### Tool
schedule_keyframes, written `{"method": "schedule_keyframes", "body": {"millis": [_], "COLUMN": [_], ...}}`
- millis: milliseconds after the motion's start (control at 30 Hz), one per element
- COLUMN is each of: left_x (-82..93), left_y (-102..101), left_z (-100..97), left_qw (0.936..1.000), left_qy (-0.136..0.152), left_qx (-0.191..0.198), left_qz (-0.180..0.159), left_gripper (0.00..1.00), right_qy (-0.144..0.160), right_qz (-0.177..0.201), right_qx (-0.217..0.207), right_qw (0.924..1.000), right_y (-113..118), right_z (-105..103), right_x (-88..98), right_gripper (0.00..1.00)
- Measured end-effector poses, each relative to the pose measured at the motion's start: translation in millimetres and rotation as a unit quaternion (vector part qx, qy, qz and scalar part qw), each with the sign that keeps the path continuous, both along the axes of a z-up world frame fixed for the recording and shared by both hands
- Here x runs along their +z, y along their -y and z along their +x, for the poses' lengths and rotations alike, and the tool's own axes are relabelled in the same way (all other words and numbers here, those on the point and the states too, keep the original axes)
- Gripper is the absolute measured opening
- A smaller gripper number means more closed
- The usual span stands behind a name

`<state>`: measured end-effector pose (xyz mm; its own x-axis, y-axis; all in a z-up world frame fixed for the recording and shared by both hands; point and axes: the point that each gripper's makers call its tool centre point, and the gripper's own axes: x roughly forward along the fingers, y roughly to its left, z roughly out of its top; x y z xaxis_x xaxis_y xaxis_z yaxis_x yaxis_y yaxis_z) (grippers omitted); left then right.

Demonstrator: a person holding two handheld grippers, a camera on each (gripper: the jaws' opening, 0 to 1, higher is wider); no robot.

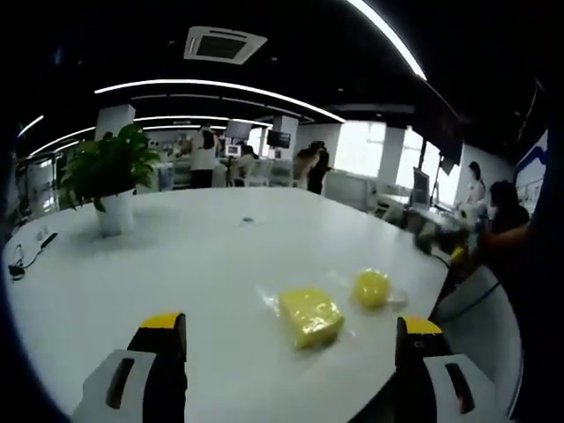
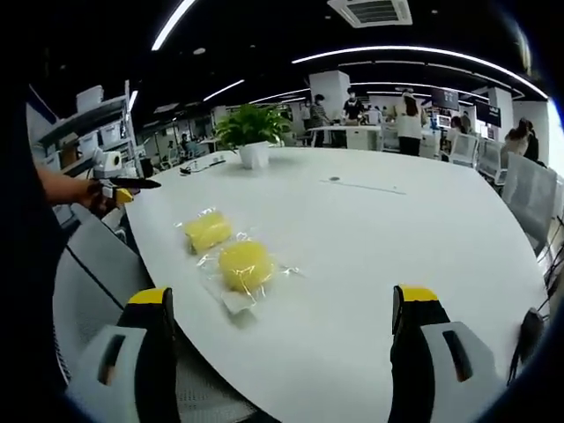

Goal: Compare the silicone blocks by pressing each to a similar depth, holding the contact briefly, and releasing to observe deformation and rebound differences across the visible hardness samples.

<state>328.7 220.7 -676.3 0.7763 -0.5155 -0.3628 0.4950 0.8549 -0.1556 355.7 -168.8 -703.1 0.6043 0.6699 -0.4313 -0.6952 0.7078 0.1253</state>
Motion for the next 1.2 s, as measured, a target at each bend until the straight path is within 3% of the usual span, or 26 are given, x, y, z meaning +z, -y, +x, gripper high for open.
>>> {"method": "schedule_keyframes", "body": {"millis": [300,467,633,833,1200], "left_x": [-1.6,5.2,5.5,3.2,3.7], "left_y": [5,10,13,3,9], "left_z": [8.1,5.4,0.2,2.6,-0.1], "left_qw": [1.0000,1.0000,1.0000,0.9999,0.9999], "left_qy": [-0.003,0.008,0.002,0.001,-0.003], "left_qx": [-0.005,-0.003,0.002,0.010,0.007], "left_qz": [0.006,0.001,0.000,-0.004,-0.007], "left_gripper": [1.00,1.00,1.00,1.00,1.00], "right_qy": [0.000,-0.007,-0.007,-0.008,-0.009], "right_qz": [-0.003,0.007,0.018,0.017,0.019], "right_qx": [-0.008,-0.014,-0.011,-0.014,-0.008], "right_qw": [1.0000,0.9999,0.9998,0.9997,0.9997], "right_y": [0,1,-2,-4,-4], "right_z": [3,3,5,4,2], "right_x": [0.5,1.5,3.8,1.4,0.1], "right_gripper": [0.97,0.97,0.97,0.97,0.97]}}
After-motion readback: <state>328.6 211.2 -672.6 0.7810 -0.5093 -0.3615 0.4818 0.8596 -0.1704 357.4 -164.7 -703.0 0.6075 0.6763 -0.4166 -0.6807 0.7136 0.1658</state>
